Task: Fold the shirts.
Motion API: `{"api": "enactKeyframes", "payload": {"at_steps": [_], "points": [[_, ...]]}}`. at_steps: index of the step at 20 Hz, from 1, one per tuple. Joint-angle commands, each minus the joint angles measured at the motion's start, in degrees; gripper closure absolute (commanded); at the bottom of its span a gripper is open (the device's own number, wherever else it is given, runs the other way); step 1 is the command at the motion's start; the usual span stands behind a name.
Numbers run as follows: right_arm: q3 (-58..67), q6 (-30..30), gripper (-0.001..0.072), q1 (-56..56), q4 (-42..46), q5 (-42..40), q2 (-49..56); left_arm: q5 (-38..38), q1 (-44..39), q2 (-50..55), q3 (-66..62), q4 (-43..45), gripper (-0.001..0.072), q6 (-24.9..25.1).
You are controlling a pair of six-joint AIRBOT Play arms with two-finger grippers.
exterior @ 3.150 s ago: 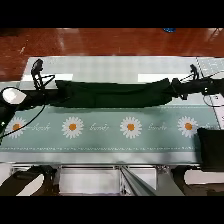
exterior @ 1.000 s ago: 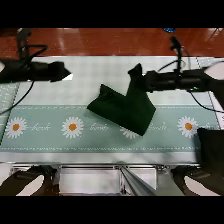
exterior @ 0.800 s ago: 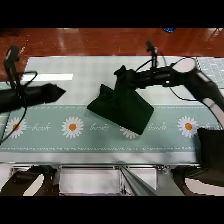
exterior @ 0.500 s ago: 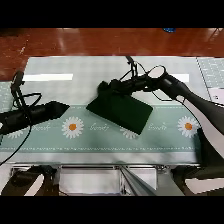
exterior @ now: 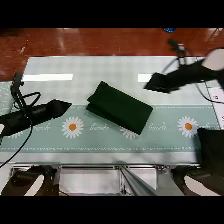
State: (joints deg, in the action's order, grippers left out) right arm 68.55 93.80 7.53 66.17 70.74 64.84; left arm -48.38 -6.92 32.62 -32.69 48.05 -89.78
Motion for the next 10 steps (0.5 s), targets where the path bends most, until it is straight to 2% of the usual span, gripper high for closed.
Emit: {"api": "enactKeyframes", "payload": {"at_steps": [1, 3, 6, 8, 10], "points": [[-12.7, 16.7, 0.0306, -5.2, 25.1, -1.2, -16.2, 0.2, 0.0, 0.0, 0.1, -0.2, 0.0687, 2.3], [-23.5, 19.6, 0.0306, -6.5, 22.6, -6.7, -20.7, 0.3, 0.0, 0.0, 0.1, -0.2, 0.0687, 2.3], [-34.7, 19.1, 0.0306, -6.6, 10.3, -16.5, -19.3, 0.3, 0.0, 0.1, 0.1, -0.1, 0.0687, 2.3], [-37.5, 14.4, 0.0306, -6.6, 1.9, -19.9, -14.1, 0.2, 0.0, 0.5, 0.1, -0.1, 0.0687, 2.3], [-37.5, 6.1, 0.0306, -6.6, -7.8, -20.4, -6.7, 0.2, 0.0, 1.4, 0.1, -0.1, 0.0687, 2.3]]}}
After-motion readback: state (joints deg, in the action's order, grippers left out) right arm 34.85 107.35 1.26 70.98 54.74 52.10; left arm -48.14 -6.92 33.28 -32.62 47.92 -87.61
